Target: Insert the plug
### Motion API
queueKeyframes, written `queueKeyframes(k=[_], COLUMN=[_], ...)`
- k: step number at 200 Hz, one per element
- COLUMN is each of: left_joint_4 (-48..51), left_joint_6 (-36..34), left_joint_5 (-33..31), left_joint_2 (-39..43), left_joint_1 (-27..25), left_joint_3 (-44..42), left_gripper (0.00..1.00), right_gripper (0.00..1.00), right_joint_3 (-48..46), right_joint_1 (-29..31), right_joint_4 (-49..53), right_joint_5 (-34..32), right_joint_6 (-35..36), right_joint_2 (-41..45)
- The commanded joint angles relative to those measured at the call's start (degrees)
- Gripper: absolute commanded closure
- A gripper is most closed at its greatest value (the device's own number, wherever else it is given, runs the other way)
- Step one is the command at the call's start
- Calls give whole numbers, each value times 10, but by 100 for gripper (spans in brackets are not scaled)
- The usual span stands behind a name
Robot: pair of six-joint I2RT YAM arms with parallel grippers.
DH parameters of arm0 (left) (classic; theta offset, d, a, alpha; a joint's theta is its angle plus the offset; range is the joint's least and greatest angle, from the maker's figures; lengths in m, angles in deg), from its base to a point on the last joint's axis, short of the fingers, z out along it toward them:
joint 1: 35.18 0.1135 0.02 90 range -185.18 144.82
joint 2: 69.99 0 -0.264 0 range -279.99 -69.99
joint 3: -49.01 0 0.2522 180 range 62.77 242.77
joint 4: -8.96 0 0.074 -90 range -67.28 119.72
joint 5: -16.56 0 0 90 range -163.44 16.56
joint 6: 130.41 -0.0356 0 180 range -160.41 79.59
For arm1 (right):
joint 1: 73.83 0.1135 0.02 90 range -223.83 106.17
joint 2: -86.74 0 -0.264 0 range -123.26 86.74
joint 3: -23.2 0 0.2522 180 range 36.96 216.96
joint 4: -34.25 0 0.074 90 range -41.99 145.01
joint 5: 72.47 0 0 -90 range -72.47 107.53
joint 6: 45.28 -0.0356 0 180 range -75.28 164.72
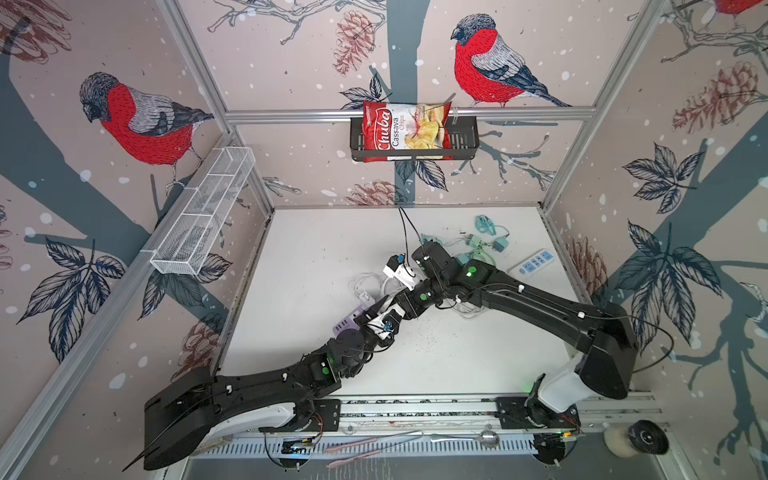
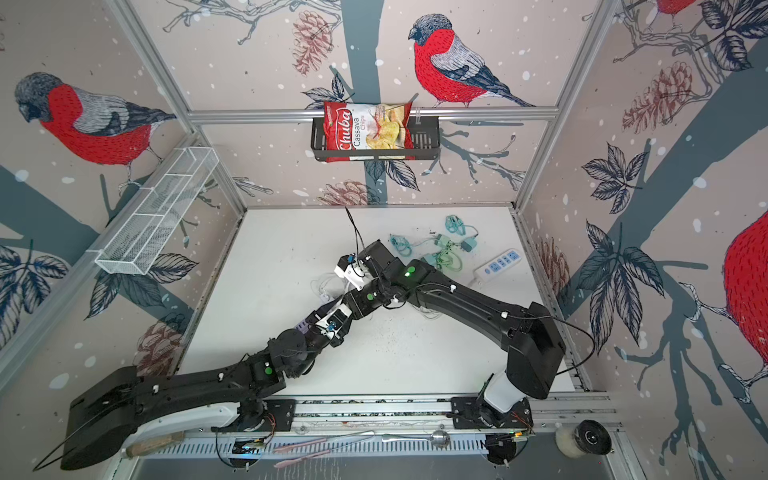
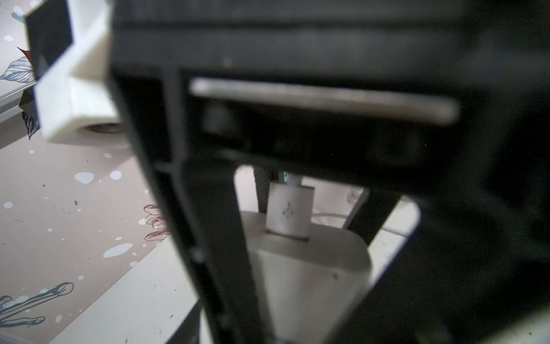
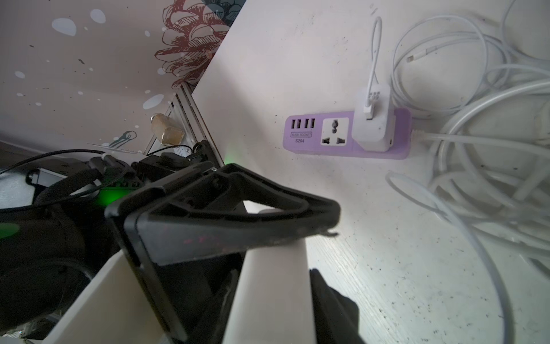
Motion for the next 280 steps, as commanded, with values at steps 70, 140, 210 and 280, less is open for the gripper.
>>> queueKeyframes(k=[70, 140, 210, 280], left_joint_4=[-51, -35, -39, -47], left_joint_6=[38, 41, 51, 51], left_joint_5=[-15, -34, -46, -47], left_joint_2=[-3, 9, -1, 10], left_joint_1=[0, 1, 2, 2], left_joint_3=[9, 6, 10, 8], left_gripper=[95, 96, 96, 88], right_gripper=[53, 56, 64, 94], right_joint_3=[-11, -21, -28, -37], right_joint_1=[-7, -8, -6, -3], right_joint_4=[-64, -52, -59, -66], right_joint_5=[-25, -39, -36, -25], right_joint_6=[-33, -25, -20, -18], right_joint_2=[30, 46, 42, 31])
